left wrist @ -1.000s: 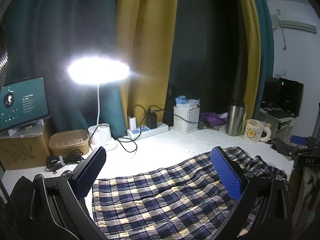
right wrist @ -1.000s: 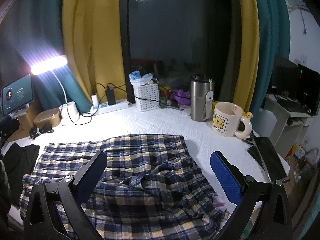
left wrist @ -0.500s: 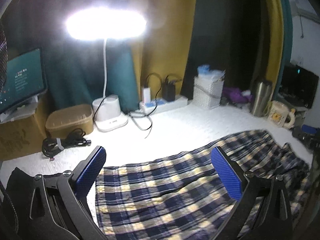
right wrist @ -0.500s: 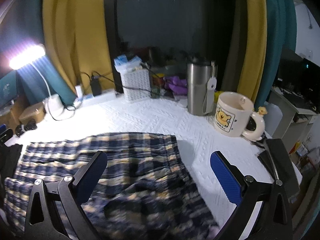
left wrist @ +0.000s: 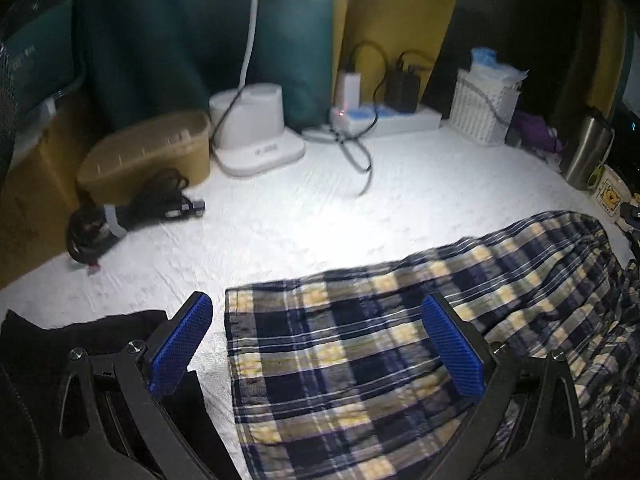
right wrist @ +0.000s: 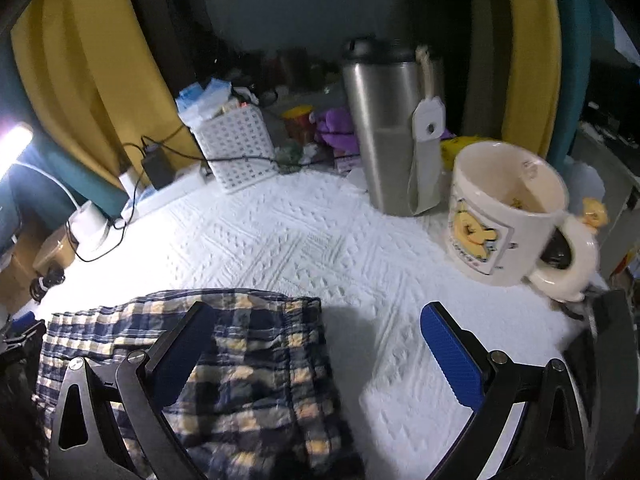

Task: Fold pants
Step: 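Lower the left gripper to the plaid pants edge and close on it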

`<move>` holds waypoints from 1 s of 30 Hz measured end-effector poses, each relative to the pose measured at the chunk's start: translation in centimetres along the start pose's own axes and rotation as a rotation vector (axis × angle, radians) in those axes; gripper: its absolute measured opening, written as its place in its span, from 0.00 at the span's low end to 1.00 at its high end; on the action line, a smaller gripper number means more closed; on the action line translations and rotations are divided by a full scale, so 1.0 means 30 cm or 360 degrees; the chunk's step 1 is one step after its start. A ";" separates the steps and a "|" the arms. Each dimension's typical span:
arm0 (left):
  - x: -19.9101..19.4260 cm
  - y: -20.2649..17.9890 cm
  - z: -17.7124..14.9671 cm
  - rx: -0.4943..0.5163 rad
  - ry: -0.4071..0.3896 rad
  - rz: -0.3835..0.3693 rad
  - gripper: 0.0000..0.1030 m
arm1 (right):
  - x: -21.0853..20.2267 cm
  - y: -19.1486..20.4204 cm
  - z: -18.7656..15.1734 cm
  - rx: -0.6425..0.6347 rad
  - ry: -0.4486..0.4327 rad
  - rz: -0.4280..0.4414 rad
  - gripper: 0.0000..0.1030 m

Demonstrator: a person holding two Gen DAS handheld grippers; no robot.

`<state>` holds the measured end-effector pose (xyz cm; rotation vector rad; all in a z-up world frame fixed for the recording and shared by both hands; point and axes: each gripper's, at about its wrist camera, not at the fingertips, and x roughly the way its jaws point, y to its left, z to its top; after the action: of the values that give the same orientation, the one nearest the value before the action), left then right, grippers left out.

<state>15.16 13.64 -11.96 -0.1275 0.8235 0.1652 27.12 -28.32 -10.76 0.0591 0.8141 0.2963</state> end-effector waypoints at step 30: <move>0.066 -0.050 -0.039 0.0090 0.0101 -0.0174 0.07 | 0.119 0.173 -0.059 -0.0306 0.0114 -0.0043 0.27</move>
<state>15.92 12.15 -14.14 -0.1250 0.8816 0.0348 26.93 -22.46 -13.64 -0.1431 0.8531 0.3516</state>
